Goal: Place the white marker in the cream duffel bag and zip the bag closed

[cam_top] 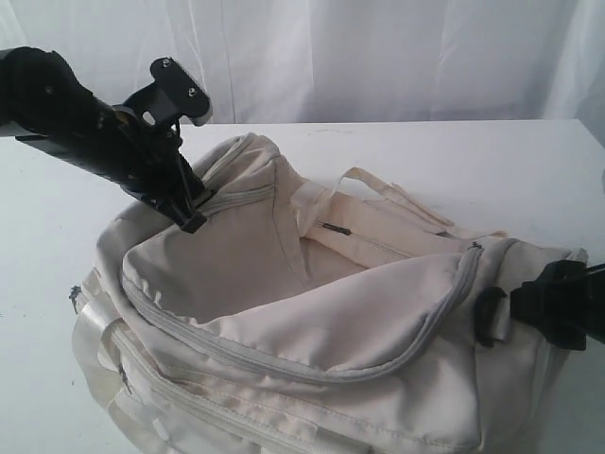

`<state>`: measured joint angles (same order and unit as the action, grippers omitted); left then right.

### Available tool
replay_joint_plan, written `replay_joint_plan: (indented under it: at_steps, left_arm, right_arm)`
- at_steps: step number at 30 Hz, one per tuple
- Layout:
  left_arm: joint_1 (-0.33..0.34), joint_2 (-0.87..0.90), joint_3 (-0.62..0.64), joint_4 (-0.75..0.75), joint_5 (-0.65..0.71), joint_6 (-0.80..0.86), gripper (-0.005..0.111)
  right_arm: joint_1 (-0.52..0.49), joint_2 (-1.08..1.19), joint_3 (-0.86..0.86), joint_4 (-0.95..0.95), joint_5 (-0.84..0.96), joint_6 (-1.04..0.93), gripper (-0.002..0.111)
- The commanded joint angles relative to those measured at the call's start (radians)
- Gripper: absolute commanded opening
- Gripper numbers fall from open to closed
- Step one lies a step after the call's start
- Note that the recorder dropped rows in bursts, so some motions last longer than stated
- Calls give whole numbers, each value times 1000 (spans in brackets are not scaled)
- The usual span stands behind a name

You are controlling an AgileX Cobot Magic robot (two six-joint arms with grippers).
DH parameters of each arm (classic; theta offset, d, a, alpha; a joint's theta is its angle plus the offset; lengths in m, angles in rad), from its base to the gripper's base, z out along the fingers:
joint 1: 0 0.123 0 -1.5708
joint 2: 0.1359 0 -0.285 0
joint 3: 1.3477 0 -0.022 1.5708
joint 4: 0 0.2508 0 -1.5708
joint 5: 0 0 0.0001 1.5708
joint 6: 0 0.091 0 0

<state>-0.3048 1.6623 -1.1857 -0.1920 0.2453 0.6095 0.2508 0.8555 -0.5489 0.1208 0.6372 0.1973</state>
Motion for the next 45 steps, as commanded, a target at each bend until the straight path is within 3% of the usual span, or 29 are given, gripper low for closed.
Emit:
replay_joint_plan:
  at_steps: [1,9,11,17,21,27,37,45]
  left_arm:
    - [5,4,3,-11,45,-11,0]
    - [5,4,3,-11,45,-11,0]
    - [5,4,3,-11,45,-11,0]
    - [41,4,3,-7,59,-133,0]
    - [129,-5,15,-5,131,-249,0]
    - [222,-79,55,-5,142,-292,0]
    - [233,-161,67,-38,254,-304,0]
    - [233,-161,185,-48,185,-314,0]
  right_arm:
    - [-3,41,4,-19,-31,7,68]
    - [-3,132,4,28,-116,-42,63]
    - [-3,149,4,31,-132,-44,52]
    - [-3,163,2,28,-261,-44,0]
    - [-3,163,-33,-32,-311,-44,0]
    - [-18,203,-159,-166,-269,-44,0]
    - [-72,398,-276,-170,-268,-69,0]
    - [-72,455,-322,-170,-277,-89,0]
